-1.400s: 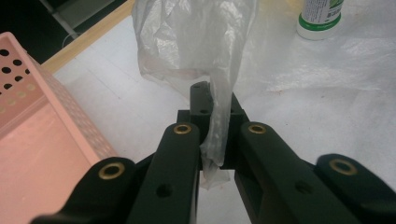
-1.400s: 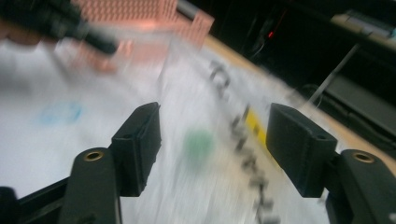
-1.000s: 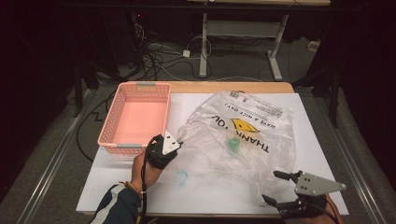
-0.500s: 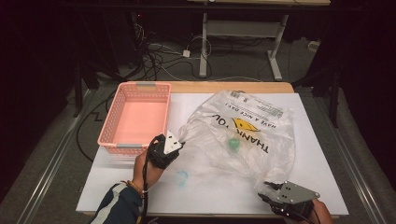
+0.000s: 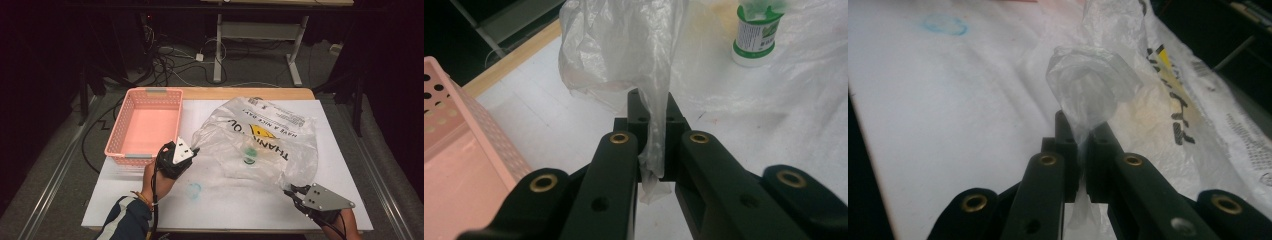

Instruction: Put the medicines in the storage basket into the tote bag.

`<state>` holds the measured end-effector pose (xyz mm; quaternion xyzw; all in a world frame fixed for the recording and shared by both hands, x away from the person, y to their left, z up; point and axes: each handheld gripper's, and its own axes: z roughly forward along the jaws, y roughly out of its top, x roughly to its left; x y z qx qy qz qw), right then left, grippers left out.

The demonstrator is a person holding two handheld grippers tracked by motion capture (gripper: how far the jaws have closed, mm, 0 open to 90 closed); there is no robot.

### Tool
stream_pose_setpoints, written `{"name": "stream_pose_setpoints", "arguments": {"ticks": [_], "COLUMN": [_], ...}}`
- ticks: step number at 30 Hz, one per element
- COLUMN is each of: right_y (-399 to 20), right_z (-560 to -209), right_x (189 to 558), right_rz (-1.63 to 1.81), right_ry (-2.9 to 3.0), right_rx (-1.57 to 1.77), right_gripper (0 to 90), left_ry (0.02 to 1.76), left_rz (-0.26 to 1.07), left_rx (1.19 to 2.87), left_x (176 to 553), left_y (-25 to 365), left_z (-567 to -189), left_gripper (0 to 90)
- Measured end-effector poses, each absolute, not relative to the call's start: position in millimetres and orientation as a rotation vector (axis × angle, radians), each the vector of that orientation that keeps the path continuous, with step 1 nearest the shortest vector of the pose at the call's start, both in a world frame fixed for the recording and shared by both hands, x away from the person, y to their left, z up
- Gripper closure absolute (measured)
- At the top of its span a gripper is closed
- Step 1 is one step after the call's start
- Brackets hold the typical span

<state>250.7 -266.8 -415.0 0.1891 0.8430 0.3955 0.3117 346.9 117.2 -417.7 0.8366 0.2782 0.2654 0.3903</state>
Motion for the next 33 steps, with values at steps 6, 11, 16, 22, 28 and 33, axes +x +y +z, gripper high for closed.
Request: {"name": "stream_pose_setpoints", "arguments": {"ticks": [6, 11, 16, 22, 28, 33], "right_y": [-262.7, -260.1, -258.6, -258.3, -252.9, -244.3], "right_z": [-403.7, -395.1, -388.8, -375.2, -366.2, -362.9], "right_x": [258.7, 261.4, 265.7, 272.6, 276.8, 275.6], "right_rz": [1.076, 1.092, 1.103, 1.129, 1.156, 1.160], "right_ry": [2.182, 2.160, 2.135, 2.078, 2.047, 2.044], "right_rx": [0.480, 0.461, 0.457, 0.449, 0.431, 0.402], "right_gripper": [88.7, 88.9, 89.0, 89.0, 89.1, 89.2], "left_ry": [0.695, 0.704, 0.697, 0.687, 0.685, 0.699], "left_rz": [0.692, 0.698, 0.709, 0.723, 0.750, 0.765], "left_rx": [2.099, 2.078, 2.068, 2.038, 2.023, 2.010], "left_x": [341.7, 336.5, 336.3, 338.9, 331.2, 322.7], "left_y": [122.7, 131.8, 132.4, 130.9, 137.8, 148.7], "left_z": [-411.0, -408.4, -406.3, -399.3, -392.8, -388.2], "left_gripper": [86.4, 86.4, 86.4, 86.4, 86.5, 86.4]}}
